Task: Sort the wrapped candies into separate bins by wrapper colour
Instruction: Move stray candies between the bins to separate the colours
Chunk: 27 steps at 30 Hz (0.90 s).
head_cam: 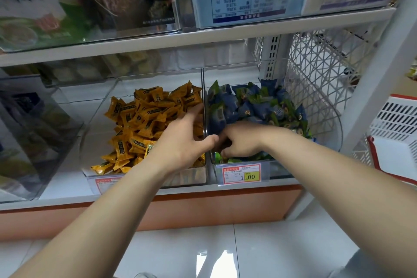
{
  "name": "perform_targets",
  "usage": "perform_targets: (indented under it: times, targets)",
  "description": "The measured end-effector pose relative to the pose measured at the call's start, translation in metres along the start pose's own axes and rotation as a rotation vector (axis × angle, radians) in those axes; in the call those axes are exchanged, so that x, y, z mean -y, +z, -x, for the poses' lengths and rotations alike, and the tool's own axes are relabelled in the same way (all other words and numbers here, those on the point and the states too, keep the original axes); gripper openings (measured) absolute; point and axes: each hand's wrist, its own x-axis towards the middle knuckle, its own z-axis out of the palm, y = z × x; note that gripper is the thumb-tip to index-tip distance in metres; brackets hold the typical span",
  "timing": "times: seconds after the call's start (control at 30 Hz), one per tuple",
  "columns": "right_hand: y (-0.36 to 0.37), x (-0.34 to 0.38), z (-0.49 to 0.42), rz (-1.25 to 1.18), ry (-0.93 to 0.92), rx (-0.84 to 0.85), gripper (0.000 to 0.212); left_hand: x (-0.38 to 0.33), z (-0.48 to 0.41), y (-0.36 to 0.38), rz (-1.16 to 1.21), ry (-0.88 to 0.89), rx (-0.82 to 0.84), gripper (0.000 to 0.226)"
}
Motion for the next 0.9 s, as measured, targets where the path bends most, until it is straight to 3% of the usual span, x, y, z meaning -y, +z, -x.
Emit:
perform_targets:
  times: [0.1, 0.3, 0.5, 0.73, 0.9]
  targets:
    - [0.001, -0.002, -0.005, 0.019, 0.059, 0.081, 0.059, 0.0, 0.001, 0.0, -0.008, -0.007, -0.003, 0.076]
    - [0.004, -0.005, -0.015, -0.112, 0.099, 0.115, 0.087, -0.002, 0.002, 0.001, -0.01, -0.017, 0.008, 0.078]
    - [0.007, -0.003, -0.023, -0.121, 0.085, 0.203, 0.025, -0.004, 0.003, 0.0, -0.014, -0.045, 0.025, 0.08]
    - [0.001, -0.009, -0.016, -0.27, 0.008, 0.1, 0.017, -0.003, 0.002, -0.004, 0.009, -0.029, 0.027, 0.078]
    - [-0.015, -0.019, 0.0, -0.393, -0.015, -0.151, 0.017, -0.001, 0.0, -0.008, 0.038, -0.049, 0.044, 0.078]
